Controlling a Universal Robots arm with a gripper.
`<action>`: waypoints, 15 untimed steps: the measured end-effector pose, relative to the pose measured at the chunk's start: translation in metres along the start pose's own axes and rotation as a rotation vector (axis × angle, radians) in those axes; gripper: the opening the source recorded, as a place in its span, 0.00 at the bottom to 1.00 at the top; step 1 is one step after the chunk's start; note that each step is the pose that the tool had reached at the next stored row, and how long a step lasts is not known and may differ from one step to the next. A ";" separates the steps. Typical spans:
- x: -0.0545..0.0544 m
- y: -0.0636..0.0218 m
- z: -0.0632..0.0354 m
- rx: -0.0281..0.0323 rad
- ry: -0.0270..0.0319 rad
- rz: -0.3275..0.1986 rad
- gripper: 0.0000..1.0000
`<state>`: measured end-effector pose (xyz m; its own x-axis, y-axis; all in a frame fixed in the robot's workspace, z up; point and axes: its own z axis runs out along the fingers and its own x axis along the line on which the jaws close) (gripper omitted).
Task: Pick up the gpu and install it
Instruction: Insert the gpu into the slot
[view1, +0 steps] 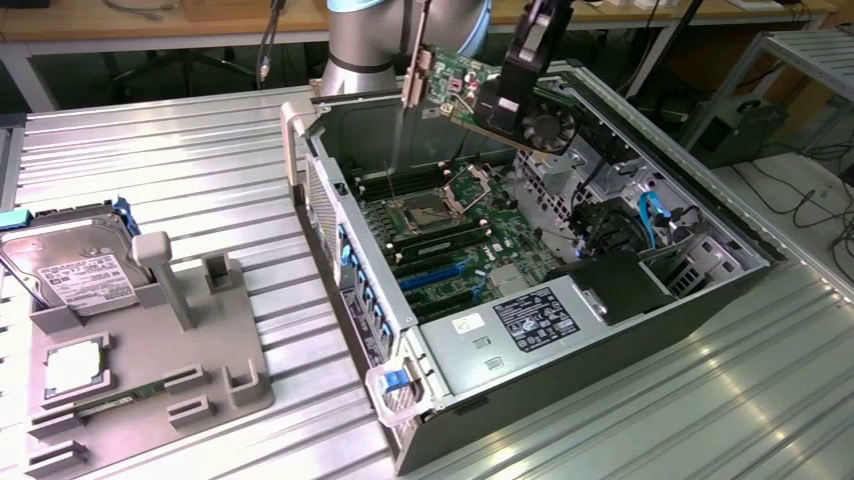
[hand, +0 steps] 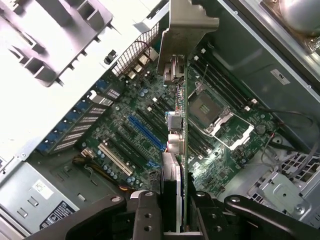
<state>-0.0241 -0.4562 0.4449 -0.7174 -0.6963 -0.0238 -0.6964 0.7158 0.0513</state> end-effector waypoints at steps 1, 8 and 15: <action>0.000 0.0000 0.0000 -0.0002 0.0005 -0.011 0.28; 0.000 0.0000 0.0000 -0.0018 0.0039 -0.075 0.28; 0.000 0.0000 0.0000 -0.0032 0.0069 -0.136 0.28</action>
<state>-0.0241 -0.4562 0.4449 -0.6164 -0.7871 -0.0239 -0.7870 0.6148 0.0513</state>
